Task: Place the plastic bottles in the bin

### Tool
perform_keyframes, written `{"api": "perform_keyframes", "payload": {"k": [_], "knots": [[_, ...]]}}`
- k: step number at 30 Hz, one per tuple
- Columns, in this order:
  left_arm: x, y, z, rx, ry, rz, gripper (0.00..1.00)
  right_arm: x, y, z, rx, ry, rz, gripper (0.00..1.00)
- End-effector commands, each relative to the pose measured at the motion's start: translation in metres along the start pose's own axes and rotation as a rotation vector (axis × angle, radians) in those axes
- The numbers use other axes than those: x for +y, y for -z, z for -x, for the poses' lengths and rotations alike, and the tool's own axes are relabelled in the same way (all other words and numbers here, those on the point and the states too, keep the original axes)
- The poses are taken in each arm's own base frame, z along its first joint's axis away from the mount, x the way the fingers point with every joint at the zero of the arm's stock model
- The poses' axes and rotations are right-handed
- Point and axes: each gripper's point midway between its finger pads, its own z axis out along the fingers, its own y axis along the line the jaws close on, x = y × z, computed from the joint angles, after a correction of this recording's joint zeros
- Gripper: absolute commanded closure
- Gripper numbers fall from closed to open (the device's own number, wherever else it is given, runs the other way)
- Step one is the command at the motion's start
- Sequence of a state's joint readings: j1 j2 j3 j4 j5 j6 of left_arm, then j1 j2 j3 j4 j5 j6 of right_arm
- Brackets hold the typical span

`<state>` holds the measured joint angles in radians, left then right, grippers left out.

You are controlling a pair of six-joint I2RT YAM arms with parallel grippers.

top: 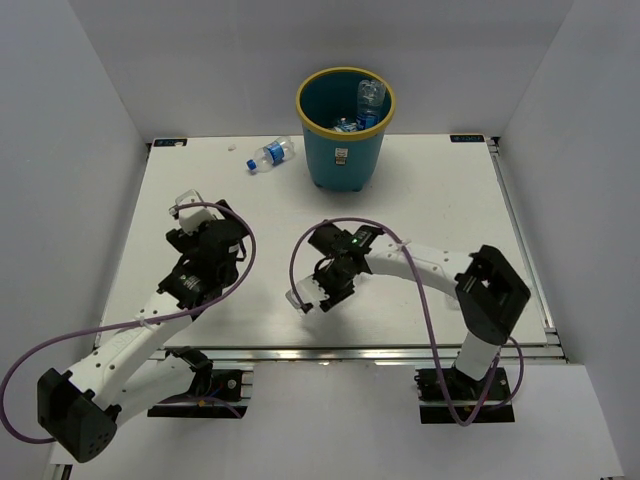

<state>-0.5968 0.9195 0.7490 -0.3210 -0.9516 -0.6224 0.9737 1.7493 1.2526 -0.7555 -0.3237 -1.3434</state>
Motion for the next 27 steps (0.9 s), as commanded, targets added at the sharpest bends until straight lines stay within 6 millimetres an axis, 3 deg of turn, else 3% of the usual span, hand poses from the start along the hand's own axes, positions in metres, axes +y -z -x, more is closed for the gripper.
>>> {"api": "perform_keyframes", "payload": {"k": [1,3,6,7,9,10,12,13,15,16,17,18,19,20,21,23,24,27], "knots": [[0.0,0.0,0.031,-0.085,0.086,0.038,0.02,-0.053,0.054,0.022,-0.086,0.016,-0.258,0.78],[-0.002,-0.004,0.033,-0.09,0.091,0.048,0.02,-0.077,0.088,0.032,-0.155,-0.018,-0.37,0.82],[-0.004,-0.017,0.037,-0.091,0.106,0.062,0.02,-0.122,0.165,0.037,-0.314,-0.136,-0.635,0.95],[-0.003,-0.021,0.034,-0.085,0.103,0.065,0.02,-0.155,0.227,0.039,-0.391,-0.11,-0.874,0.96],[0.01,-0.039,0.027,-0.069,0.104,0.107,0.02,-0.178,0.298,0.04,-0.559,-0.252,-1.135,0.92],[0.015,-0.05,0.024,-0.048,0.132,0.111,0.02,-0.186,0.339,0.036,-0.628,-0.223,-1.318,0.9],[0.018,-0.062,0.014,-0.01,0.136,0.106,0.02,-0.194,0.383,0.023,-0.731,-0.334,-1.482,0.89],[0.02,-0.069,0.006,0.017,0.126,0.11,0.02,-0.202,0.412,0.026,-0.789,-0.333,-1.557,0.9],[0.022,-0.074,-0.001,0.033,0.106,0.126,0.02,-0.211,0.437,0.009,-0.849,-0.404,-1.646,0.93],[0.025,-0.077,-0.004,0.039,0.09,0.145,0.02,-0.222,0.434,-0.002,-0.931,-0.49,-1.64,0.93],[0.026,-0.079,-0.005,0.041,0.084,0.151,0.02,-0.225,0.454,0.001,-0.985,-0.472,-1.676,0.92],[0.027,-0.08,-0.005,0.039,0.083,0.153,0.02,-0.229,0.462,-0.011,-1.0,-0.505,-1.711,0.91],[0.028,-0.082,-0.005,0.045,0.082,0.15,0.02,-0.244,0.452,-0.029,-1.029,-0.589,-1.707,0.9],[0.027,-0.084,-0.005,0.048,0.083,0.146,0.02,-0.25,0.473,-0.028,-1.056,-0.571,-1.741,0.9],[0.026,-0.085,-0.004,0.046,0.091,0.137,0.02,-0.268,0.457,-0.057,-1.041,-0.651,-1.739,0.89],[0.025,-0.087,-0.002,0.049,0.093,0.123,0.02,-0.278,0.467,-0.07,-1.097,-0.697,-1.766,0.86],[0.025,-0.087,-0.001,0.047,0.092,0.125,0.02,-0.286,0.453,-0.089,-1.077,-0.75,-1.755,0.8],[0.027,-0.088,0.004,0.036,0.105,0.125,0.02,-0.286,0.44,-0.11,-1.075,-0.823,-1.772,0.69]]}}
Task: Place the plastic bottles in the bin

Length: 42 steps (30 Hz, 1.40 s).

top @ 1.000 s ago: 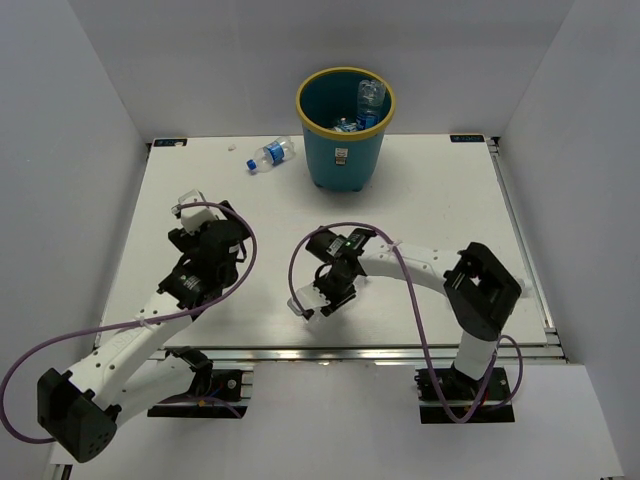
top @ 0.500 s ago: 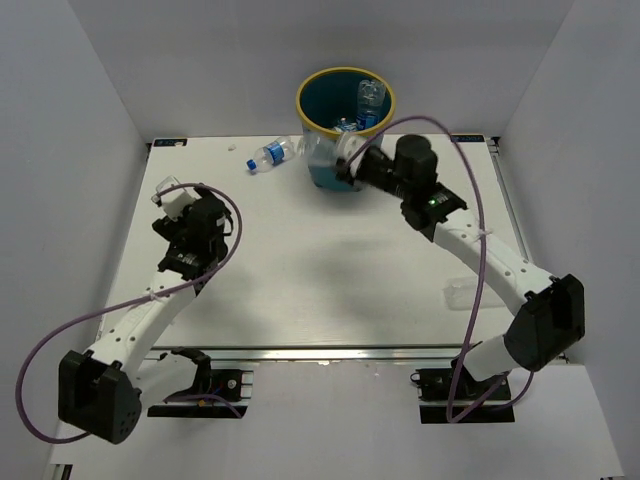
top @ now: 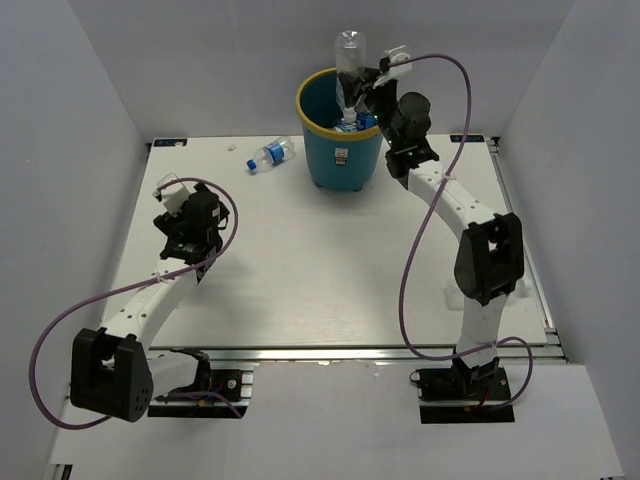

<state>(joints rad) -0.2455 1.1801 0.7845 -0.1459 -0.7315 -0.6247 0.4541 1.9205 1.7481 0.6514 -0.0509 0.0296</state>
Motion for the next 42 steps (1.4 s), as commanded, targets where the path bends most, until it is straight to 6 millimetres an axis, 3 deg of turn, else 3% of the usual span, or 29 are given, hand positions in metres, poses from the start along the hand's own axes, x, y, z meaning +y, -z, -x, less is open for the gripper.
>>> {"api": "perform_keyframes", "payload": {"k": [1,2,3,5,7,8,9,11,12,13,14,15,16,17,18,19,20,21,23,24,26,30,33,34,37,42], "knots": [[-0.008,0.002,0.019,-0.031,0.035,-0.045,0.02,-0.02,-0.001,0.015,-0.064,-0.102,-0.096,0.51],[-0.009,0.002,0.019,-0.029,0.036,-0.049,0.02,-0.02,-0.001,0.013,-0.054,-0.104,-0.096,0.38],[-0.01,0.003,0.019,-0.029,0.041,-0.058,0.02,-0.011,-0.001,0.016,-0.046,-0.091,-0.034,0.11],[-0.011,0.002,0.02,-0.029,0.045,-0.068,0.02,-0.002,0.0,0.012,0.006,-0.097,0.013,0.11],[-0.013,0.001,0.022,-0.028,0.05,-0.076,0.02,0.008,0.005,0.03,0.011,-0.098,0.064,0.11],[-0.013,0.001,0.023,-0.029,0.049,-0.074,0.02,0.01,0.01,0.029,0.05,-0.098,0.071,0.11],[-0.013,0.001,0.026,-0.032,0.052,-0.072,0.02,0.009,0.018,0.052,0.041,-0.079,0.062,0.11],[-0.014,0.001,0.028,-0.038,0.058,-0.077,0.02,0.0,0.039,0.041,0.158,-0.082,0.007,0.11],[-0.016,0.0,0.03,-0.044,0.068,-0.084,0.02,-0.018,0.056,0.068,0.147,-0.075,-0.079,0.11],[-0.018,0.0,0.03,-0.041,0.07,-0.1,0.02,-0.026,0.078,0.04,0.227,-0.105,-0.123,0.11],[-0.021,0.0,0.03,-0.041,0.071,-0.113,0.02,-0.037,0.097,0.032,0.277,-0.108,-0.177,0.11],[-0.023,-0.001,0.031,-0.043,0.073,-0.124,0.02,-0.052,0.123,0.054,0.262,-0.101,-0.245,0.11],[-0.024,-0.002,0.031,-0.039,0.065,-0.132,0.02,-0.062,0.142,0.047,0.295,-0.133,-0.303,0.11],[-0.026,-0.002,0.032,-0.043,0.069,-0.136,0.02,-0.077,0.179,0.007,0.422,-0.163,-0.411,0.11],[-0.026,-0.003,0.032,-0.043,0.068,-0.136,0.02,-0.096,0.211,0.015,0.438,-0.191,-0.501,0.11],[-0.026,-0.004,0.034,-0.045,0.071,-0.136,0.02,-0.106,0.235,0.002,0.492,-0.227,-0.567,0.11],[-0.028,-0.005,0.034,-0.043,0.072,-0.141,0.02,-0.114,0.267,-0.025,0.568,-0.272,-0.643,0.11],[-0.03,-0.005,0.036,-0.049,0.079,-0.152,0.02,-0.133,0.304,-0.034,0.633,-0.277,-0.75,0.11],[-0.034,-0.008,0.036,-0.032,0.075,-0.173,0.02,-0.154,0.356,-0.058,0.71,-0.35,-0.944,0.11],[-0.036,-0.009,0.037,-0.029,0.079,-0.177,0.02,-0.155,0.39,-0.071,0.808,-0.4,-1.031,0.11],[-0.035,-0.011,0.036,-0.023,0.077,-0.175,0.02,-0.155,0.42,-0.082,0.876,-0.449,-1.122,0.11],[-0.031,-0.016,0.03,-0.006,0.085,-0.158,0.02,-0.159,0.499,-0.104,0.993,-0.464,-1.402,0.11],[-0.031,-0.015,0.026,0.005,0.089,-0.173,0.02,-0.148,0.527,-0.111,1.02,-0.577,-1.443,0.11],[-0.031,-0.014,0.026,0.006,0.091,-0.182,0.02,-0.14,0.541,-0.122,1.05,-0.607,-1.452,0.11],[-0.034,-0.013,0.03,-0.01,0.101,-0.203,0.02,-0.144,0.563,-0.131,1.017,-0.626,-1.504,0.11],[-0.03,-0.015,0.028,-0.008,0.096,-0.187,0.02,-0.145,0.574,-0.151,1.05,-0.658,-1.518,0.11]]}}
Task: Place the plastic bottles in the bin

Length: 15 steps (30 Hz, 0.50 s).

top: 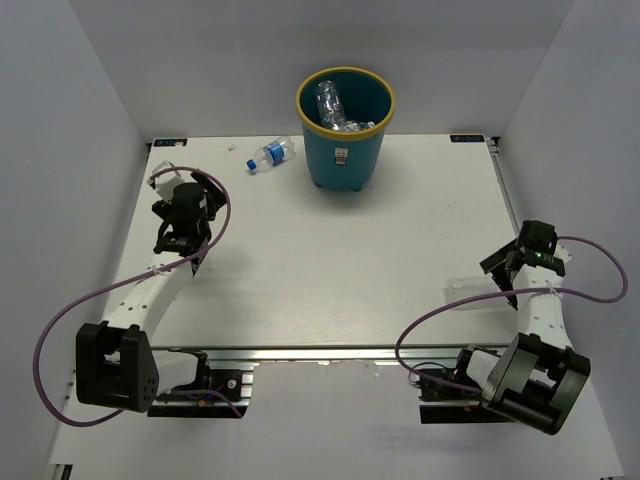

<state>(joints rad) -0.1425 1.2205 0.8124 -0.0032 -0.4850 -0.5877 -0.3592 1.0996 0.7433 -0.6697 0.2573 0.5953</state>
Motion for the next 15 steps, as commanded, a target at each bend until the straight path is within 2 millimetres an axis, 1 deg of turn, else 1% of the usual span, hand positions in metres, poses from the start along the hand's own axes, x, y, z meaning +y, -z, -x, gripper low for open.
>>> {"api": "perform_keyframes", "payload": {"k": [1,2,3,4,5,7,8,9,10,11,12,13,14,15], "knots": [[-0.001,0.002,0.011,-0.031,0.023,-0.009,0.02,0.004,-0.015,-0.001,-0.002,-0.023,0.009,0.11],[0.001,0.002,0.01,-0.027,0.022,-0.001,0.02,0.0,-0.023,-0.01,0.028,-0.03,-0.012,0.11],[0.0,0.002,0.01,-0.025,0.023,-0.007,0.02,0.005,-0.028,-0.008,0.019,-0.036,0.003,0.11],[-0.001,0.001,0.008,-0.018,0.021,-0.012,0.02,0.006,-0.032,-0.011,0.027,-0.041,0.011,0.11],[-0.003,0.001,0.005,-0.01,0.021,-0.021,0.02,0.006,-0.039,-0.018,0.051,-0.05,0.01,0.11],[-0.004,0.0,0.007,-0.012,0.019,-0.021,0.02,0.012,-0.045,-0.015,0.027,-0.064,0.037,0.14],[-0.002,-0.001,0.007,-0.014,0.016,-0.009,0.02,0.012,-0.048,-0.017,0.027,-0.057,0.046,0.22],[-0.002,-0.001,0.01,-0.021,0.018,-0.005,0.02,0.016,-0.048,-0.013,0.011,-0.05,0.069,0.28],[-0.002,0.0,0.011,-0.021,0.015,-0.001,0.02,0.03,-0.045,-0.008,0.003,-0.033,0.139,0.34],[0.001,0.001,0.01,-0.012,0.007,0.009,0.02,0.039,-0.039,-0.003,-0.015,0.016,0.19,0.44],[-0.001,0.002,0.012,-0.016,0.007,0.003,0.02,0.054,-0.027,0.011,-0.052,0.04,0.247,0.45],[-0.002,0.003,0.013,-0.015,0.008,-0.002,0.02,0.077,-0.009,0.017,-0.097,0.091,0.332,0.47],[-0.003,0.004,0.014,-0.013,0.014,-0.01,0.02,0.094,0.006,0.025,-0.139,0.126,0.395,0.47],[-0.004,0.005,0.015,-0.013,0.017,-0.014,0.02,0.119,0.03,0.042,-0.21,0.169,0.482,0.47]]}}
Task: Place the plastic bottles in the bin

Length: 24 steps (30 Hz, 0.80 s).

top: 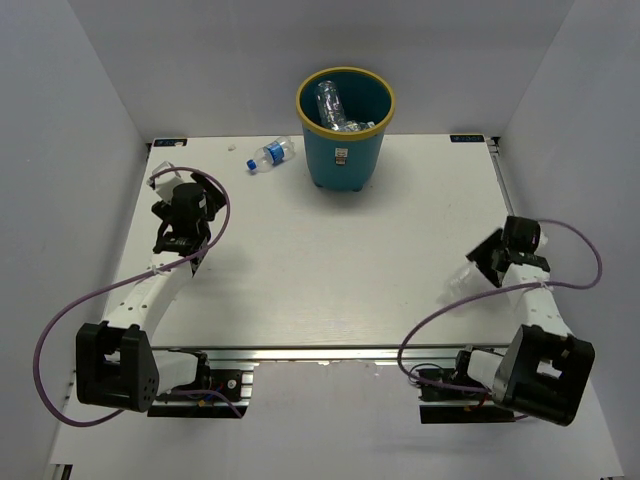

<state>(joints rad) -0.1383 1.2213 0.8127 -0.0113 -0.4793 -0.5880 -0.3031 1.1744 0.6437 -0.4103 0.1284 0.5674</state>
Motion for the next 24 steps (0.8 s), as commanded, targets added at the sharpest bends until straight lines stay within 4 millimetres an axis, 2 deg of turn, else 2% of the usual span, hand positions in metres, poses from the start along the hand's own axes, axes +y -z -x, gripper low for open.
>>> {"api": "perform_keyframes", "payload": {"k": [1,2,3,4,5,6,7,9,10,11,12,13,15,16,17,18,19,20,21,22,23,24], "knots": [[-0.006,0.005,0.015,-0.019,0.02,-0.023,0.02,0.125,0.073,0.068,-0.294,0.192,0.438,0.48],[-0.008,0.006,0.014,-0.013,0.018,-0.032,0.02,0.149,0.093,0.076,-0.35,0.235,0.52,0.51],[-0.009,0.005,0.014,-0.009,0.015,-0.029,0.02,0.179,0.127,0.093,-0.441,0.282,0.611,0.52],[-0.008,0.004,0.011,0.004,0.005,-0.024,0.02,0.217,0.162,0.091,-0.514,0.345,0.741,0.52],[-0.009,0.003,0.013,0.003,0.004,-0.027,0.02,0.238,0.189,0.1,-0.591,0.378,0.815,0.52],[-0.012,0.003,0.012,0.011,0.003,-0.036,0.02,0.258,0.225,0.111,-0.701,0.438,0.89,0.52],[-0.012,0.002,0.01,0.022,-0.004,-0.038,0.02,0.286,0.259,0.112,-0.801,0.468,1.002,0.52],[-0.02,0.001,0.01,0.033,-0.013,-0.073,0.02,0.316,0.298,0.108,-0.902,0.547,1.127,0.52],[-0.02,-0.001,0.008,0.042,-0.021,-0.072,0.02,0.345,0.322,0.107,-0.971,0.633,1.172,0.52],[-0.022,-0.001,0.007,0.045,-0.033,-0.078,0.02,0.359,0.332,0.109,-1.017,0.673,1.186,0.52],[-0.024,-0.002,0.009,0.046,-0.043,-0.09,0.02,0.375,0.337,0.11,-1.051,0.698,1.189,0.52],[-0.027,-0.004,0.005,0.059,-0.053,-0.107,0.02,0.401,0.338,0.111,-1.115,0.77,1.17,0.51],[-0.035,-0.005,0.003,0.07,-0.107,-0.158,0.02,0.426,0.339,0.118,-1.175,0.784,1.151,0.51],[-0.053,-0.003,0.005,0.066,-0.117,-0.252,0.02,0.447,0.306,0.116,-1.152,0.815,1.098,0.51],[-0.059,-0.006,0.0,0.074,-0.168,-0.294,0.02,0.459,0.325,0.131,-1.209,0.802,1.103,0.5],[-0.068,-0.007,-0.001,0.079,-0.19,-0.338,0.02,0.47,0.318,0.132,-1.22,0.808,1.088,0.47],[-0.09,-0.003,0.007,0.068,-0.234,-0.45,0.02,0.488,0.285,0.126,-1.188,0.84,1.051,0.44],[-0.1,-0.009,0.0,0.088,-0.271,-0.498,0.02,0.504,0.273,0.126,-1.172,0.846,1.048,0.43],[-0.111,-0.011,-0.002,0.1,-0.311,-0.556,0.02,0.511,0.265,0.124,-1.157,0.842,1.049,0.42],[-0.133,-0.008,0.01,0.076,-0.365,-0.646,0.02,0.517,0.257,0.123,-1.14,0.843,1.046,0.37],[-0.137,-0.021,-0.003,0.11,-0.394,-0.659,0.02,0.522,0.26,0.126,-1.137,0.81,1.058,0.32],[-0.142,-0.027,-0.007,0.131,-0.418,-0.674,0.02,0.527,0.242,0.122,-1.098,0.808,1.037,0.27]]}}
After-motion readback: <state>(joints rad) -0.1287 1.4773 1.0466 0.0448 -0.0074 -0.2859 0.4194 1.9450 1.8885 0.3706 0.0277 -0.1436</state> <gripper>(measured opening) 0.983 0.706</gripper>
